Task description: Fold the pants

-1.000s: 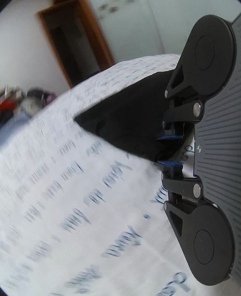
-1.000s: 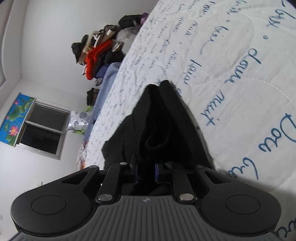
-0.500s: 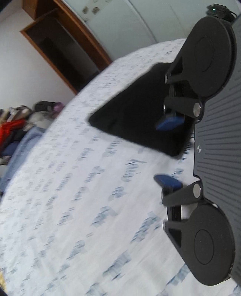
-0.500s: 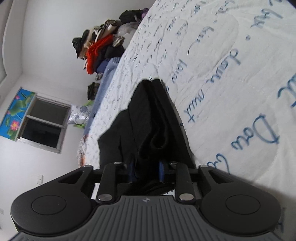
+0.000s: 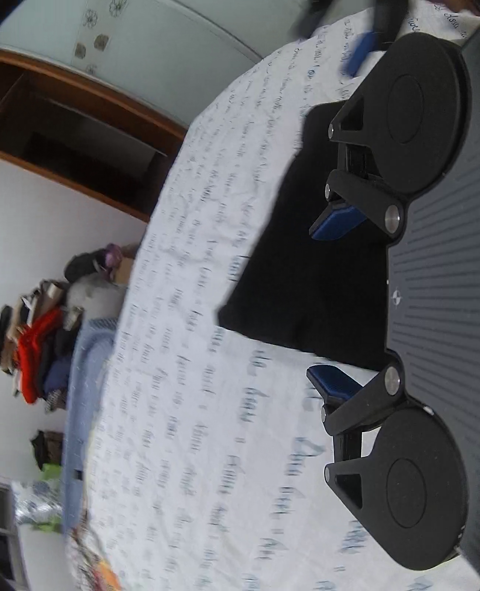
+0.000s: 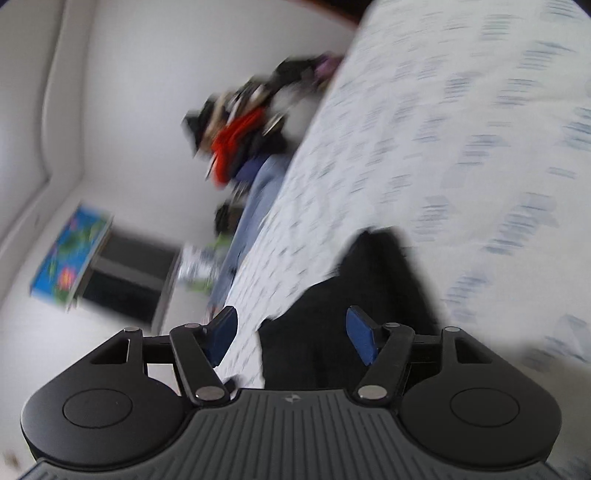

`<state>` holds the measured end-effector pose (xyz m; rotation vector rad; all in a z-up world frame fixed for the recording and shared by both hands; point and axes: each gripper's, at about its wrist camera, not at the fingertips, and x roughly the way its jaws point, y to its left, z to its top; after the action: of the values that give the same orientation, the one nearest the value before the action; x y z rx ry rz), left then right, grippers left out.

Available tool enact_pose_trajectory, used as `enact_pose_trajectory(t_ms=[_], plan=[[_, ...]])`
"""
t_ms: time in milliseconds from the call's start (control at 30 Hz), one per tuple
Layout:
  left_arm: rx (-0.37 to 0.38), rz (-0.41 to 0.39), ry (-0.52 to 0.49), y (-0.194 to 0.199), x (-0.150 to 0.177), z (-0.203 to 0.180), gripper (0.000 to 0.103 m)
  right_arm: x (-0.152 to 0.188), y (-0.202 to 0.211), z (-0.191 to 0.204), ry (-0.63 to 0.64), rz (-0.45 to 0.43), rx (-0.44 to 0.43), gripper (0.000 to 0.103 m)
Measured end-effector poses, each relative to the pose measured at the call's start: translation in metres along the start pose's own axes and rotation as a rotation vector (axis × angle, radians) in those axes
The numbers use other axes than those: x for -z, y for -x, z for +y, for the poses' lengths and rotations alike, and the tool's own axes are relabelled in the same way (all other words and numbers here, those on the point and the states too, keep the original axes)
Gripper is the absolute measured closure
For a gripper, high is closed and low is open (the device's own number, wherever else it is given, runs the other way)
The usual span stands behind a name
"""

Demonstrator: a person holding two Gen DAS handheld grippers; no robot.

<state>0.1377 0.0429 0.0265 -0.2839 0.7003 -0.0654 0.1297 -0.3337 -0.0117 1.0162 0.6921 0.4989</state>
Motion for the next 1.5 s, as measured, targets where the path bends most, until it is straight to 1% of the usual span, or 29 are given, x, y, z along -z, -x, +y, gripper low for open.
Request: enact_pose_trajectory(t_ms=[100, 133, 200, 267, 300, 367, 433, 467, 500, 533, 567, 633, 667, 733, 800, 867, 933, 1000, 1100, 1133, 1167, 1200, 1233, 1267, 1300, 1333, 1433, 1467, 1500], plan=[[-0.008, 0.0, 0.067, 0.009, 0.018, 0.022, 0.023, -0.012, -0.052, 0.045, 0.258, 0.154, 0.076, 0.038], [-0.015, 0.003, 0.091, 0.011, 0.022, 0.031, 0.019, -0.014, -0.071, 0.059, 0.347, 0.205, 0.085, 0.038], [0.005, 0.03, 0.141, 0.014, 0.03, 0.051, 0.018, -0.015, -0.113, 0.084, 0.524, 0.296, 0.099, 0.038], [0.02, 0.05, 0.181, 0.012, 0.04, 0.063, 0.018, -0.008, -0.149, 0.105, 0.684, 0.342, 0.109, 0.038], [0.036, 0.032, 0.184, 0.014, 0.044, 0.066, 0.018, -0.004, -0.169, 0.113, 0.759, 0.366, 0.104, 0.038], [0.057, 0.001, 0.162, 0.018, 0.052, 0.066, 0.014, 0.005, -0.198, 0.124, 0.87, 0.386, 0.109, 0.039], [0.074, -0.034, 0.122, 0.02, 0.061, 0.064, 0.009, 0.01, -0.225, 0.129, 0.937, 0.427, 0.11, 0.039], [0.076, -0.059, 0.089, 0.02, 0.067, 0.059, 0.005, 0.013, -0.239, 0.13, 0.952, 0.466, 0.12, 0.039], [0.072, -0.085, 0.051, 0.019, 0.072, 0.054, 0.004, 0.015, -0.248, 0.128, 0.961, 0.496, 0.131, 0.046], [0.067, -0.102, 0.025, 0.019, 0.076, 0.05, 0.001, 0.017, -0.255, 0.129, 0.967, 0.536, 0.129, 0.074], [0.067, -0.103, 0.018, 0.019, 0.076, 0.048, 0.0, 0.022, -0.261, 0.129, 0.977, 0.579, 0.135, 0.087], [0.069, -0.098, 0.026, 0.016, 0.074, 0.049, 0.0, 0.03, -0.268, 0.127, 1.026, 0.602, 0.178, 0.099], [0.076, -0.101, 0.037, 0.016, 0.073, 0.051, 0.0, 0.032, -0.268, 0.126, 1.035, 0.614, 0.177, 0.099], [0.085, -0.105, 0.045, 0.015, 0.073, 0.053, 0.0, 0.027, -0.264, 0.125, 1.01, 0.6, 0.175, 0.099], [0.091, -0.108, 0.05, 0.015, 0.074, 0.054, 0.0, 0.02, -0.258, 0.129, 0.996, 0.563, 0.17, 0.099], [0.093, -0.107, 0.046, 0.014, 0.074, 0.053, 0.001, 0.011, -0.259, 0.126, 0.932, 0.545, 0.164, 0.1], [0.101, -0.1, 0.052, 0.016, 0.073, 0.055, 0.003, 0.017, -0.264, 0.111, 0.912, 0.566, 0.198, 0.1], [0.136, -0.075, 0.093, 0.021, 0.069, 0.058, 0.005, 0.025, -0.27, 0.095, 0.894, 0.58, 0.223, 0.1], [0.267, -0.021, 0.188, 0.023, 0.06, 0.065, 0.007, 0.019, -0.265, 0.089, 0.798, 0.554, 0.187, 0.099], [0.287, 0.012, 0.226, 0.018, 0.059, 0.067, 0.013, 0.015, -0.263, 0.09, 0.765, 0.549, 0.171, 0.099], [0.285, 0.04, 0.272, 0.012, 0.059, 0.071, 0.022, 0.011, -0.261, 0.092, 0.735, 0.545, 0.158, 0.098], [0.282, 0.038, 0.321, 0.007, 0.06, 0.077, 0.027, 0.007, -0.259, 0.095, 0.713, 0.538, 0.135, 0.097], [0.27, 0.019, 0.363, 0.005, 0.06, 0.082, 0.043, 0.004, -0.257, 0.099, 0.713, 0.528, 0.12, 0.097], [0.25, 0.028, 0.398, 0.002, 0.059, 0.087, 0.057, 0.004, -0.257, 0.105, 0.737, 0.518, 0.129, 0.097], [0.242, 0.036, 0.432, 0.0, 0.059, 0.092, 0.057, 0.006, -0.26, 0.11, 0.772, 0.523, 0.147, 0.096], [0.241, 0.041, 0.444, -0.001, 0.059, 0.094, 0.063, 0.011, -0.264, 0.113, 0.812, 0.541, 0.164, 0.096], [0.2, 0.029, 0.362, 0.003, 0.06, 0.087, 0.067, 0.029, -0.28, 0.113, 0.911, 0.577, 0.229, 0.096], [0.186, 0.02, 0.348, 0.004, 0.061, 0.084, 0.069, 0.03, -0.286, 0.108, 0.891, 0.587, 0.248, 0.096], [0.177, 0.012, 0.335, 0.005, 0.062, 0.083, 0.069, 0.028, -0.29, 0.105, 0.864, 0.589, 0.243, 0.096]])
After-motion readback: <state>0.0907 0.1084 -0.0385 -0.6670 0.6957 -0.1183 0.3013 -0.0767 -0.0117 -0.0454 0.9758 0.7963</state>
